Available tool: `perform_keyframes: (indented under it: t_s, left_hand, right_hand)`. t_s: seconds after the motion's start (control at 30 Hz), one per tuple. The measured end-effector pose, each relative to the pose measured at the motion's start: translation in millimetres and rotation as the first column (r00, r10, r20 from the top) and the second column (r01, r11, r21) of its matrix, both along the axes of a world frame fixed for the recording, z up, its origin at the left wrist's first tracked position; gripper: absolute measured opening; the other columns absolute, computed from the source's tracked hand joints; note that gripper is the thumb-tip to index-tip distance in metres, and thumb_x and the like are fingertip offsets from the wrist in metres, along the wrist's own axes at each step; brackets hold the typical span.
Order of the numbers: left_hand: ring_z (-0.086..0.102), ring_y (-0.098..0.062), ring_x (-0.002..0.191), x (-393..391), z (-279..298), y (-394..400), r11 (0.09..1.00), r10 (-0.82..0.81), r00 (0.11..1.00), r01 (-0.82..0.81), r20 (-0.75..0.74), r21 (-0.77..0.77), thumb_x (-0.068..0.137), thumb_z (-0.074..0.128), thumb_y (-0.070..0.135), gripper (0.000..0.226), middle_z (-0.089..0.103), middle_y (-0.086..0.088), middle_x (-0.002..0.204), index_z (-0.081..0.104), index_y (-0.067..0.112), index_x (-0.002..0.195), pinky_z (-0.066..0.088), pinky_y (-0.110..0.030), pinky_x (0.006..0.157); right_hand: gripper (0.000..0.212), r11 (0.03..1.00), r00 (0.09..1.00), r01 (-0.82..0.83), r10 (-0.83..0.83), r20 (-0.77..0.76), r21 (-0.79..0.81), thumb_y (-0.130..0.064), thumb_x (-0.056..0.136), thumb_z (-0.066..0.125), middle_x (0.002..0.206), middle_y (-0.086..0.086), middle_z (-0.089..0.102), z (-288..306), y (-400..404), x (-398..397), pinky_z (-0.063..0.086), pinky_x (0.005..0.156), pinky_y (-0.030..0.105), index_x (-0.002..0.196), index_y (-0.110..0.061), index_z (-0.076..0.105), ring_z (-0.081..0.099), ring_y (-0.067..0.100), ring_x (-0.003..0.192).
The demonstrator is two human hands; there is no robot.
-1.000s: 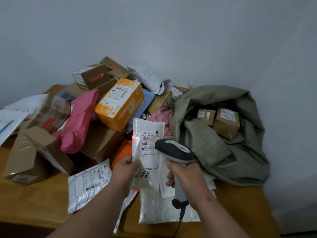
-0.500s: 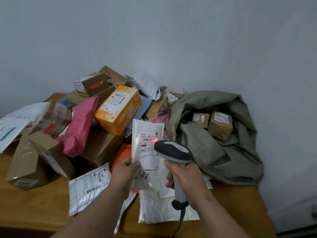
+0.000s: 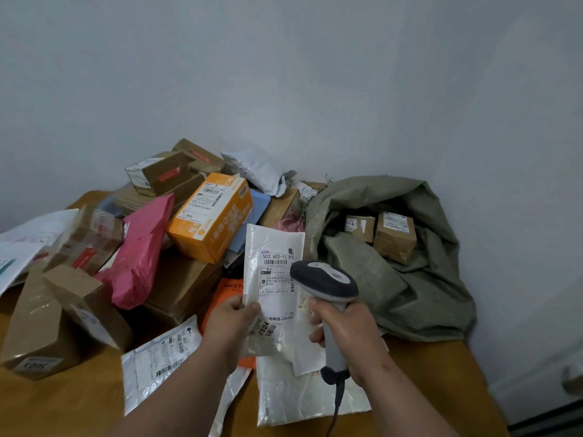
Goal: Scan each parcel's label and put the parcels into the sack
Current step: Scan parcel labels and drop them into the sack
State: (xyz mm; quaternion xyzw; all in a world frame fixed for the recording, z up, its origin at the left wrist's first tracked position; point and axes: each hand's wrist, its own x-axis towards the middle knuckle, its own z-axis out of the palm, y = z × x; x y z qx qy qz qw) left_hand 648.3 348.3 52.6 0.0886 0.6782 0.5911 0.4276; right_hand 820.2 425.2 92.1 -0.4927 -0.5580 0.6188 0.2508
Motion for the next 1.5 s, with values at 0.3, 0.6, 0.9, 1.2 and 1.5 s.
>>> perform_keyframes:
  t_s: [0.3, 0.6, 0.9, 1.2, 1.5]
  left_hand:
    - [0.074, -0.037, 0.089, 10.0, 14.4, 54.1, 0.991, -0.127, 0.987, 0.122, 0.097, 0.056, 0.093, 0.065, 0.003, 0.015, 0.076, -0.016, 0.093, 0.068, 0.007, 0.106, 0.061, -0.053, 0.077]
    - [0.073, -0.033, 0.088, 50.1, 32.5, 176.7, 0.965, -0.263, 0.958, 0.259, 0.111, 0.048, 0.093, 0.062, -0.001, 0.018, 0.073, -0.016, 0.103, 0.062, 0.006, 0.110, 0.061, -0.047, 0.071]
    - [0.021, -0.030, 0.145, 37.5, 34.3, 294.2, 0.850, -0.514, 0.402, 0.120, -0.758, -0.513, 0.094, 0.054, 0.052, 0.048, 0.024, 0.001, 0.160, 0.046, 0.046, 0.141, 0.023, -0.055, 0.115]
    - [0.022, -0.030, 0.149, -6.9, 54.5, 359.5, 0.787, -0.599, 0.348, 0.090, -0.721, -0.611, 0.102, 0.046, 0.032, 0.060, 0.017, -0.002, 0.165, 0.024, 0.024, 0.157, 0.024, -0.055, 0.118]
    - [0.033, -0.028, 0.144, -45.3, 66.5, 367.4, 0.925, -0.360, 0.452, 0.058, -0.816, -0.376, 0.094, 0.064, 0.032, 0.063, 0.027, -0.003, 0.161, 0.039, 0.028, 0.152, 0.030, -0.048, 0.117]
  right_hand:
    - [0.043, 0.986, 0.994, 0.009, -0.028, -0.108, -0.167, -0.038, 0.073, 0.084, 0.077, 0.003, 0.077, -12.8, 22.5, 28.1, 0.053, 0.056, 0.027, 0.110, -0.022, 0.068, 0.074, 0.020, 0.067]
    - [0.055, 0.943, 0.941, 0.071, -0.172, -0.292, -0.324, -0.035, 0.059, 0.083, 0.087, 0.013, 0.075, -13.8, 119.9, 74.6, 0.053, 0.051, 0.031, 0.107, -0.009, 0.078, 0.065, 0.024, 0.058]
    - [0.041, 0.914, 0.948, 0.231, -0.288, -0.132, -0.334, -0.027, 0.070, 0.084, 0.065, 0.010, 0.069, -15.7, 269.4, 99.0, 0.050, 0.048, 0.030, 0.102, -0.004, 0.075, 0.063, 0.020, 0.050]
    - [0.035, 0.959, 0.983, 0.111, -0.145, -0.115, -0.260, -0.033, 0.076, 0.082, 0.089, 0.009, 0.075, -30.5, 359.7, 55.8, 0.052, 0.058, 0.031, 0.105, -0.014, 0.076, 0.067, 0.019, 0.059]
    - [0.022, 0.945, 0.983, -0.071, 0.011, -0.186, -0.318, -0.032, 0.082, 0.081, 0.078, -0.001, 0.075, -40.5, 363.4, -2.1, 0.055, 0.059, 0.031, 0.099, -0.020, 0.072, 0.068, 0.015, 0.056]
